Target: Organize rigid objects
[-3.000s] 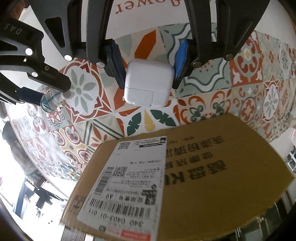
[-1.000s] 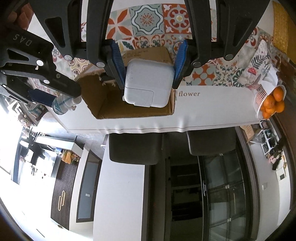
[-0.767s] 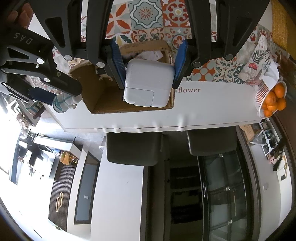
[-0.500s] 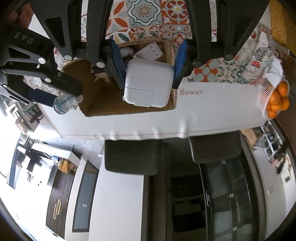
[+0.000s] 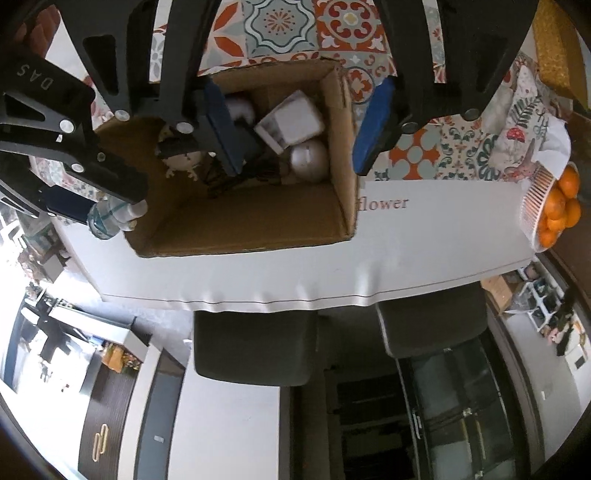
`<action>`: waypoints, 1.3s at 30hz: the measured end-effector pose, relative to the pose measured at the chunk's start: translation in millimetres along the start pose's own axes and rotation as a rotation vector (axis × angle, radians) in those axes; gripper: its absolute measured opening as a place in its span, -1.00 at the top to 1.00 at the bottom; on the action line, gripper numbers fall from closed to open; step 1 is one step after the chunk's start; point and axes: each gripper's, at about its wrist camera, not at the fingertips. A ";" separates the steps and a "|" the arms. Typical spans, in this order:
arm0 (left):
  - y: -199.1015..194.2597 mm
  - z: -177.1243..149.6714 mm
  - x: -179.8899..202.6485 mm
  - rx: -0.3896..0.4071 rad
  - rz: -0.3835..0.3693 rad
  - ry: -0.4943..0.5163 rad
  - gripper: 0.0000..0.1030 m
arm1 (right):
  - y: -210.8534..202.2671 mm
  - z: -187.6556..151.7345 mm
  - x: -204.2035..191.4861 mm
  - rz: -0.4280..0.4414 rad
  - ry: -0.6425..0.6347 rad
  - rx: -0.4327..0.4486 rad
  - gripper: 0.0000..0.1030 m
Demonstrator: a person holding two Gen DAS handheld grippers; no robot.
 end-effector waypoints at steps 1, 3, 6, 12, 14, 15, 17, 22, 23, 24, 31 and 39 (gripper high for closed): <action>-1.1 -0.3 -1.3 0.004 0.017 -0.007 -0.44 | 0.8 0.4 0.3 -0.001 0.000 -0.001 -0.09; -4.4 -1.5 -5.8 0.021 0.047 -0.023 -0.58 | 2.4 1.3 -0.6 -0.004 -0.001 -0.002 -0.09; -10.7 -2.5 -12.6 0.041 0.089 -0.044 -0.68 | 4.4 2.2 -3.6 -0.005 -0.006 -0.005 -0.09; -28.5 -7.1 -21.8 0.092 0.168 -0.059 -0.79 | 0.0 -0.1 -7.8 -0.038 -0.005 -0.007 -0.31; -37.7 -10.8 -23.6 0.111 0.177 -0.068 -0.80 | -6.9 -3.2 -9.9 -0.066 -0.009 0.005 -0.32; -41.7 -12.2 -23.1 0.118 0.177 -0.068 -0.82 | -12.4 -5.6 -10.7 -0.078 -0.007 0.012 -0.33; -50.8 -16.0 -22.7 0.136 0.183 -0.065 -0.88 | -20.9 -9.1 -10.7 -0.090 0.002 0.018 -0.35; -82.6 -31.0 -19.2 0.206 0.191 -0.061 -0.98 | -56.0 -25.4 -14.0 -0.143 0.015 0.068 -0.48; -87.9 -33.9 -18.6 0.217 0.190 -0.062 -0.99 | -62.9 -28.2 -15.2 -0.153 0.016 0.077 -0.49; -95.7 -37.8 -17.4 0.234 0.188 -0.062 -1.00 | -70.9 -31.7 -16.6 -0.163 0.017 0.089 -0.51; -141.8 -61.9 -5.6 0.319 0.166 -0.048 -1.00 | -131.6 -57.8 -26.3 -0.203 0.014 0.193 -0.70; -179.6 -92.9 2.8 0.375 0.141 -0.059 -1.00 | -177.5 -85.4 -35.9 -0.213 0.013 0.270 -0.79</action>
Point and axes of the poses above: each gripper's, at about its wrist camera, not at the fingertips, and y roughly the way its jaws point, x to its right, z to its top, and after that the axes turned 1 degree about -x, right-handed
